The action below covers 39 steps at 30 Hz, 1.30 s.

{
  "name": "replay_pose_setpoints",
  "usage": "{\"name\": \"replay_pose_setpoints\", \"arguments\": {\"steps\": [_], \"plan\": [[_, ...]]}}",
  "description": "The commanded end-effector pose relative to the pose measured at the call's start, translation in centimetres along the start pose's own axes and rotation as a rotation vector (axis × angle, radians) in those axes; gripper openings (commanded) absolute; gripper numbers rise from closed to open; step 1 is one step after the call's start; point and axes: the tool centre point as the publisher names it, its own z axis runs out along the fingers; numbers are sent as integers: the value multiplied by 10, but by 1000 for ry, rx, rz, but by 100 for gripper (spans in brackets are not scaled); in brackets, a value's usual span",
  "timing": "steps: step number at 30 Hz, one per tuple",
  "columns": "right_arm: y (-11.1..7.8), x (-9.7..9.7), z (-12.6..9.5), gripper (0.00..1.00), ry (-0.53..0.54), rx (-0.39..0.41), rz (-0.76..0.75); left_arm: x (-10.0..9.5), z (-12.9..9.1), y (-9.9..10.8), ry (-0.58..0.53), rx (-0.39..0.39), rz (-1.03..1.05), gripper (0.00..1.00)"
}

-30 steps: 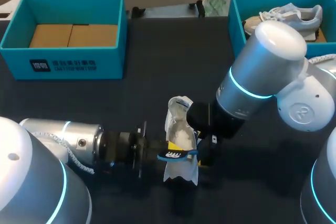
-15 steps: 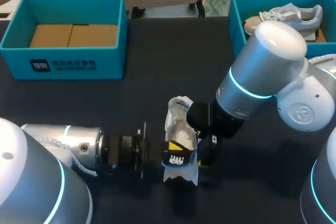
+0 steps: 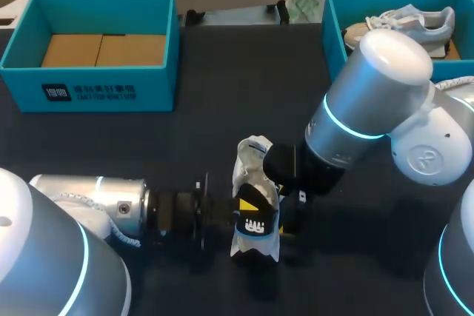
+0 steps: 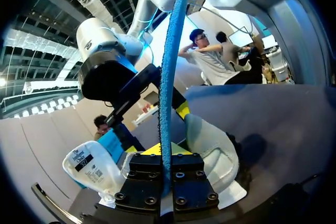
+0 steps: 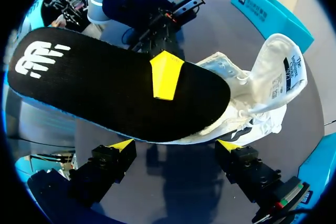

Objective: Take the shoe out of the shoebox, open the shoe tongue, remove and reinsert the insole, then place the shoe into the shoebox

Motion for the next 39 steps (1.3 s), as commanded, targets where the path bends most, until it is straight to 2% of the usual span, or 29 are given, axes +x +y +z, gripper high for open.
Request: {"name": "replay_pose_setpoints", "arguments": {"steps": [1,10,17,19,22,31,39], "plan": [[0,0,1,100,-1,0,0,-3,9,12,6,-32,17,0],[0,0,1,100,-1,0,0,-7,11,28,23,-93,3,0],[0,0,1,100,-1,0,0,-7,4,20,27,-66,-25,0],[0,0,1,100,-1,0,0,-7,1,17,24,-56,-34,12],[0,0,1,100,-1,0,0,-8,-2,12,22,-53,-34,23],[0,0,1,100,-1,0,0,-8,0,-6,33,-29,-11,18],[0,0,1,100,-1,0,0,-8,6,-16,78,-71,33,19]]}}
